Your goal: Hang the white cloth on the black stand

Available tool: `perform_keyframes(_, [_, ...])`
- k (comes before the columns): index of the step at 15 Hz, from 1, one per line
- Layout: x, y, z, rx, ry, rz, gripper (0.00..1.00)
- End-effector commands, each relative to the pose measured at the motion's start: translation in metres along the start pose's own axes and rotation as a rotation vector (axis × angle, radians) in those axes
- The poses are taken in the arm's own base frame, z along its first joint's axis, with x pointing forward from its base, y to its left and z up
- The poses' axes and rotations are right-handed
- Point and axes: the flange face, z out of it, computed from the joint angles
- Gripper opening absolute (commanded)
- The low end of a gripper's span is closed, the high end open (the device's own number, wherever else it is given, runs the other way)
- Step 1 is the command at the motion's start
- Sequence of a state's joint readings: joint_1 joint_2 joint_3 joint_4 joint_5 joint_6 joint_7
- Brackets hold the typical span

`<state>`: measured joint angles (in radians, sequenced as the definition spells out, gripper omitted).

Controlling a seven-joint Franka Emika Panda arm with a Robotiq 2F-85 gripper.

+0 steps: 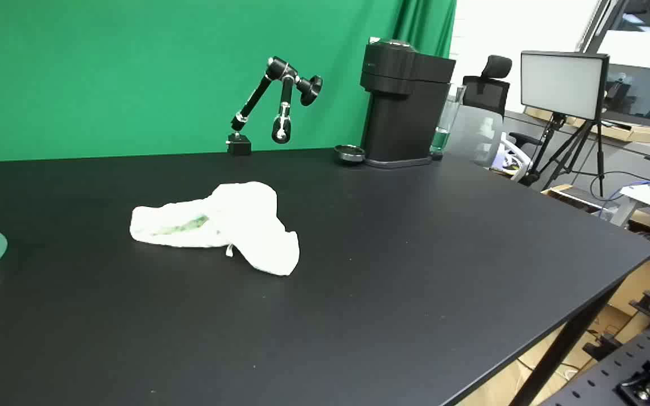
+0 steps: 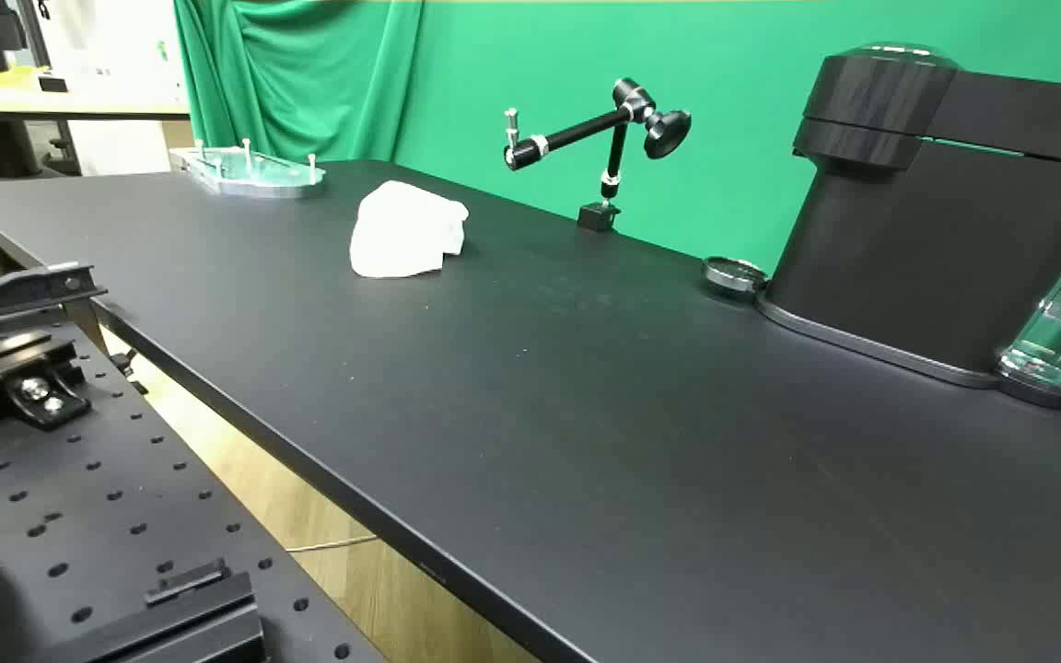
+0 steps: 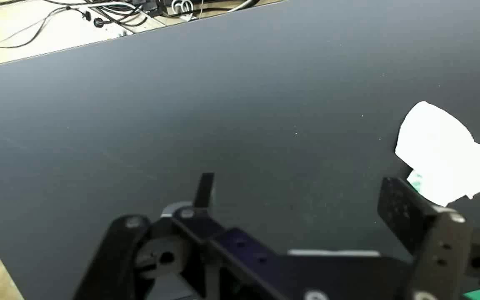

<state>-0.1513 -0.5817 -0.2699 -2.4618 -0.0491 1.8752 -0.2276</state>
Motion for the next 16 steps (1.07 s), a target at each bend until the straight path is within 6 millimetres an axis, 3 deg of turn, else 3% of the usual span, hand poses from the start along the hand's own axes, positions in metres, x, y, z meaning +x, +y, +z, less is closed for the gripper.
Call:
perform_keyframes(1, [0.000, 0.000, -0.001, 0.000, 0.001, 0.000, 1.00])
perform_keyframes(13, [0.001, 0.000, -0.001, -0.001, 0.005, 0.000, 1.00])
perform_keyframes(16, [0.010, -0.020, 0.018, -0.038, 0.023, -0.084, 1.00])
